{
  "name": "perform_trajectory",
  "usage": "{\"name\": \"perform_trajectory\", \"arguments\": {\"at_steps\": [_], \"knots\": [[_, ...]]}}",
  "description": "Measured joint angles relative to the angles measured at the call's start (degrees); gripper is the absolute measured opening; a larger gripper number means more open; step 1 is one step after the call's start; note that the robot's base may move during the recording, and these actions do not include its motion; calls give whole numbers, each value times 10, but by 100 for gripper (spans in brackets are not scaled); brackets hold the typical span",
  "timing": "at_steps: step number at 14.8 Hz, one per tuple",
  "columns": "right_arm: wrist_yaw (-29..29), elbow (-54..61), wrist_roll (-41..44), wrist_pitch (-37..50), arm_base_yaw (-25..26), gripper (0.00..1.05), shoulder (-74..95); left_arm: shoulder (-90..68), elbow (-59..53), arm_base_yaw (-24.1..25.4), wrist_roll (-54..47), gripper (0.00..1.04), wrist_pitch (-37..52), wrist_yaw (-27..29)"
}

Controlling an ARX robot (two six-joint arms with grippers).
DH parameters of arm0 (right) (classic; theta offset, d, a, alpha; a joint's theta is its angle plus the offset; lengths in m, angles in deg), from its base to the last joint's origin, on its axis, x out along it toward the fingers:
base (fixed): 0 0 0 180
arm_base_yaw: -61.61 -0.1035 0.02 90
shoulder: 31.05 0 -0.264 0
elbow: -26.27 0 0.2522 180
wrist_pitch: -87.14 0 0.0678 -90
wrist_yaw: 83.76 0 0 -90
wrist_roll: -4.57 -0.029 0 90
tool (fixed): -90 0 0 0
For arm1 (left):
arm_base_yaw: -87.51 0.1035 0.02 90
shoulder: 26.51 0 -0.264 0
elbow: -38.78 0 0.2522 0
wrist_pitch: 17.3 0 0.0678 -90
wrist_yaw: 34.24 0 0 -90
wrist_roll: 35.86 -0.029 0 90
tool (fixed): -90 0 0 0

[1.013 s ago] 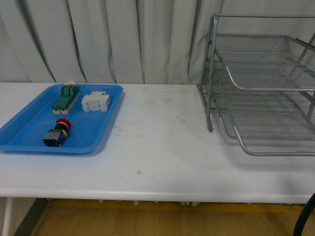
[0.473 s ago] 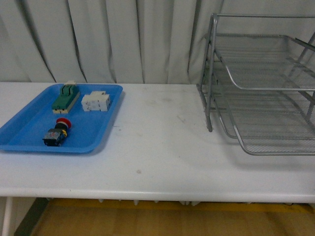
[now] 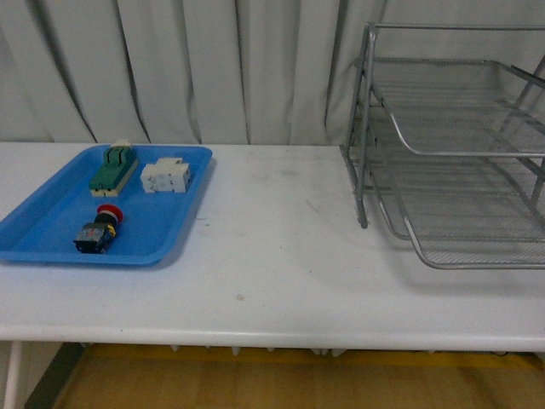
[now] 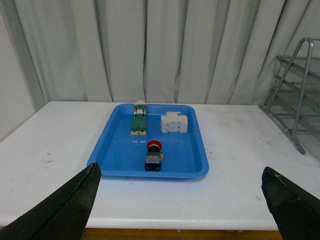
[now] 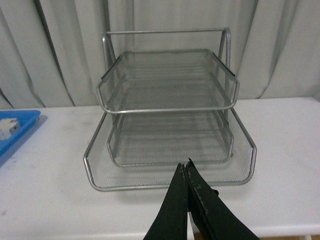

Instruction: Place button on rack with both arms

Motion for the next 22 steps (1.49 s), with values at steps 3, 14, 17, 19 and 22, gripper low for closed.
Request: {"name": "perform_trajectory", "arguments": {"at_steps": [3,14,17,19,22], "knots": [[0,-1,0,-132,0,2,-129,0,0,0,0,98,0,0],[0,-1,0,-316,0,2,-316,0,0,0,0,98,0,0],[0,-1,0,-357,0,2,-350,0,0,0,0,98,0,0],[0,-1,0,-432,0,2,-436,0,0,0,0,98,0,0],[0,-1,1,-442,0,20,-436,-3,2,-3,0,98,-13,10]]}}
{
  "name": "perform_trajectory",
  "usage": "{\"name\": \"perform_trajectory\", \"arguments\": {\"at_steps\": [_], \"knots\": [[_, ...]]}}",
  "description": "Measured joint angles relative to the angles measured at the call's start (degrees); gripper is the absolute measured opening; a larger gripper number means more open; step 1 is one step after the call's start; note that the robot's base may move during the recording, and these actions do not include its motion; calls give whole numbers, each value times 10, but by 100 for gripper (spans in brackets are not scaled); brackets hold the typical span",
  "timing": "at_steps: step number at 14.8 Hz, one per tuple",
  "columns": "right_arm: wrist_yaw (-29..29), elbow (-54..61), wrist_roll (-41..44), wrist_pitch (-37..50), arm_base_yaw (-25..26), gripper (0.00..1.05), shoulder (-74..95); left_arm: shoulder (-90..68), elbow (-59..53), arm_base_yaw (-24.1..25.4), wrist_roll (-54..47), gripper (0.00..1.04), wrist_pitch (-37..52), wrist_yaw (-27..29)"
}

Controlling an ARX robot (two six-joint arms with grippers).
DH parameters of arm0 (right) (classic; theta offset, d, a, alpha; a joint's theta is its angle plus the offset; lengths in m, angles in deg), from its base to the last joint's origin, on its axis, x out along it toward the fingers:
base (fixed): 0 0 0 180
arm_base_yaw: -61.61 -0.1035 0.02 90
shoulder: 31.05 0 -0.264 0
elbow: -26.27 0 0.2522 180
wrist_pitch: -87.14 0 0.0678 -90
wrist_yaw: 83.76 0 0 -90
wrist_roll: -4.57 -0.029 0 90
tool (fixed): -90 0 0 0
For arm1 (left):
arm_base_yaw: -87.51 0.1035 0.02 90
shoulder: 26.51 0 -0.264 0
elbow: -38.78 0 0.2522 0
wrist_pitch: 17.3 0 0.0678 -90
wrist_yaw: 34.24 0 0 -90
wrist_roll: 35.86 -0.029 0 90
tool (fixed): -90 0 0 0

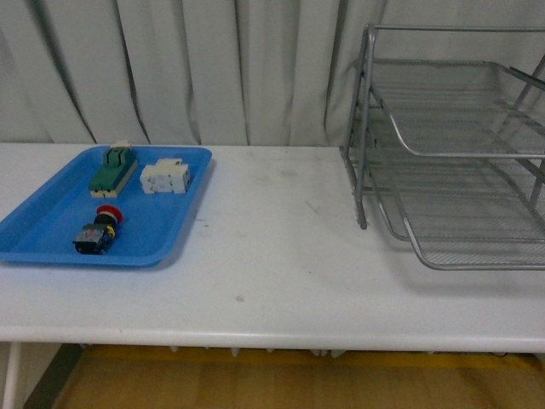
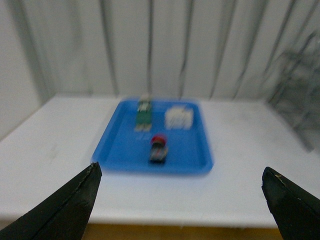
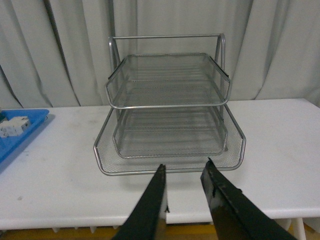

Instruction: Place button on rack with both arms

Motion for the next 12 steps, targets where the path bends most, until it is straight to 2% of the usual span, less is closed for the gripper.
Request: {"name": "perform_trajectory", "arguments": {"at_steps": [1,2,4,5,6,9,12], "knots": [[0,0,0,0,0,33,0,-70,45,-43,6,98,-95,99],[1,0,0,0,0,46,0,-176,81,-40,0,98,-80,121],[0,0,0,0,0,69,0,-348,137,9,-5,98,16,60],[0,0,0,0,0,86,0,-487,184,25,-14,98,85,15],[0,0,0,0,0,98,0,-595,230,33,-21,98,115,-7],[0,0,0,0,0,98,0,-854,387,47,-46,98,102,-35],[0,0,0,0,0,98,0,-1037,547,58,-55,98,56,-67]]}}
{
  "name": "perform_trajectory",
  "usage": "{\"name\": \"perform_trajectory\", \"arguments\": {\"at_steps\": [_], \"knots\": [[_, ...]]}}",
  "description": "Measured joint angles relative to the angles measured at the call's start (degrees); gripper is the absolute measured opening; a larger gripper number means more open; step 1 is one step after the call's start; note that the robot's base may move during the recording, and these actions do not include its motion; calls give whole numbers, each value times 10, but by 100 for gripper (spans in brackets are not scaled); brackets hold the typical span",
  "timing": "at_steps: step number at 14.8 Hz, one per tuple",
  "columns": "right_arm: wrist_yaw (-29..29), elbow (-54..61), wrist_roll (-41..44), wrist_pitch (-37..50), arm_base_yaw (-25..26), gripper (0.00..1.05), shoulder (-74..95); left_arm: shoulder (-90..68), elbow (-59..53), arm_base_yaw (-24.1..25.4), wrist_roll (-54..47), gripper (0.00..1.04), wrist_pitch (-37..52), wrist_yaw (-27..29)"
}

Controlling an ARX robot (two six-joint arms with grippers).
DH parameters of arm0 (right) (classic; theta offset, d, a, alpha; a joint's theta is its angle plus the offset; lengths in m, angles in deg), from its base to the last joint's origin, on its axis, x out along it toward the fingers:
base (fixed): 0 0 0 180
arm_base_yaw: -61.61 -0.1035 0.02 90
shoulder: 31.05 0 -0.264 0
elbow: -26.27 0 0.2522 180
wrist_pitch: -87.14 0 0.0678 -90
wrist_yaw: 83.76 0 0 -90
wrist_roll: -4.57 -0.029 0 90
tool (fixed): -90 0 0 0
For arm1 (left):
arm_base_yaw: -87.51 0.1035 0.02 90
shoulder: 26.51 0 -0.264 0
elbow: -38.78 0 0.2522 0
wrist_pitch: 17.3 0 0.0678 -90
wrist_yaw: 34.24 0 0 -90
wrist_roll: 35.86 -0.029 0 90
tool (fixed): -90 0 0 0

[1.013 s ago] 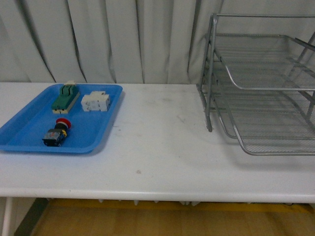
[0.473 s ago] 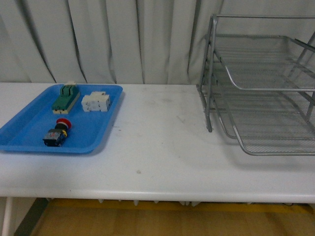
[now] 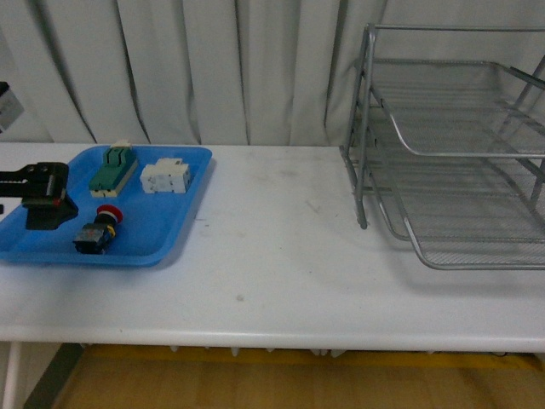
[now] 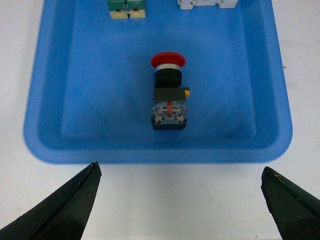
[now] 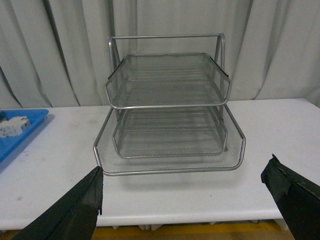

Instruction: Place button on rack with both arms

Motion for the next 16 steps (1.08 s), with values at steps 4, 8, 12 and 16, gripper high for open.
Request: {"name": "perform_trajectory", "arguments": {"at_steps": [4,8,12,16], "knots": [[0,0,0,0,0,98,0,-171,184,-1,-11,98,-67,-6],[0,0,0,0,0,98,0,-262,292,-13,-10,98,-106,-5],[0,0,0,0,0,98,0,-319,325,-20,-11,91,-109,16],[0,0,0,0,0,98,0,-254,239,-16,10,42,-82,-11]]}}
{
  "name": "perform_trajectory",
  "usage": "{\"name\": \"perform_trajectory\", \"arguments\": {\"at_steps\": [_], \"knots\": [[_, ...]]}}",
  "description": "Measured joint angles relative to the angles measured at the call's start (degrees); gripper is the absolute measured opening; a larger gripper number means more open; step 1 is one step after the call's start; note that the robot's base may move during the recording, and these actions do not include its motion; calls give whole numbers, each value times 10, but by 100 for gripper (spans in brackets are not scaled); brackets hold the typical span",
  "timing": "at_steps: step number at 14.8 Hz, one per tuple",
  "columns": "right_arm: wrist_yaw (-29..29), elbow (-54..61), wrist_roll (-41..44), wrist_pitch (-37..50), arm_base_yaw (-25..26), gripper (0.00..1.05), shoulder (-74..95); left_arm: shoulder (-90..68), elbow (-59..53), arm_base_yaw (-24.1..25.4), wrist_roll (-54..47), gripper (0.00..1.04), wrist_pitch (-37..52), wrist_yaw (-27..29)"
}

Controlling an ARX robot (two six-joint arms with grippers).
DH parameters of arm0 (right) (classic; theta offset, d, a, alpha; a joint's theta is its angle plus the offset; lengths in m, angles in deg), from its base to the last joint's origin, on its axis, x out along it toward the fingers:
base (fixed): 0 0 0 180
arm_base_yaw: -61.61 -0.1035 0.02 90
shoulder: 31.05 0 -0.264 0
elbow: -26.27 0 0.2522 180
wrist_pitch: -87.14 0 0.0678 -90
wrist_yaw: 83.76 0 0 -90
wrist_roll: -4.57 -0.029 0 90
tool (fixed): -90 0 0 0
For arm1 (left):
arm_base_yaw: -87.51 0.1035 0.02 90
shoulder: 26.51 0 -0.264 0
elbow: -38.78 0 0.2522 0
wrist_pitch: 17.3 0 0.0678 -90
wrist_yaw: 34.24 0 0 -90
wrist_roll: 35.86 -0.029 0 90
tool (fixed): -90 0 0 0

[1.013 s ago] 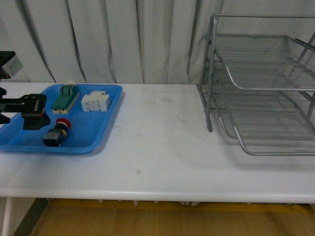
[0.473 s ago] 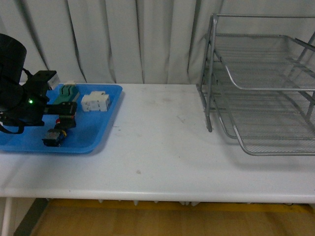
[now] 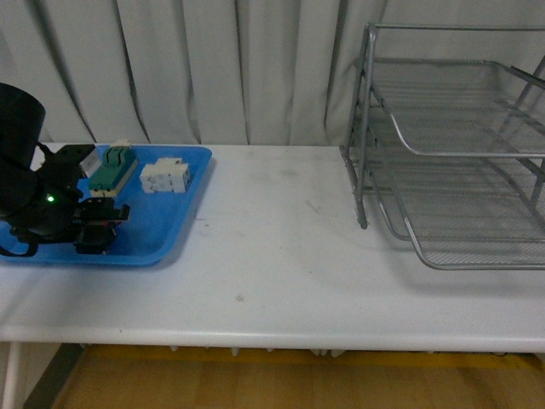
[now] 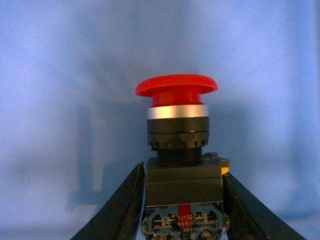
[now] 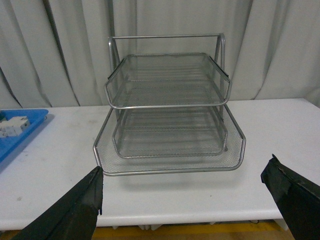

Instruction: Place button on rack with both arms

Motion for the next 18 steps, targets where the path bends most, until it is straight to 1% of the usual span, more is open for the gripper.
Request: {"name": "perform_trajectory", "arguments": {"at_steps": [1,3,5,7,8,10,11,18], "knots": [[0,0,0,0,0,98,0,40,-39,0,0,38,15,-7],[0,0,0,0,0,98,0,181,-138,5,0,36,42,-32],[0,0,0,0,0,98,0,347,-246,11,0,36,35,-45],[0,0,0,0,0,98,0,507,-361,19,1,36,-10,-36],[0,0,0,0,0,98,0,608,-428,24,10,36,-54,-28],[0,0,0,0,0,98,0,768,-509,12,10,36,-112,8],[0,0,0,0,0,98,0,796,-510,10,10,36,-101,9],[0,0,0,0,0,98,0,789,-504,12,10,36,-103,12]]}}
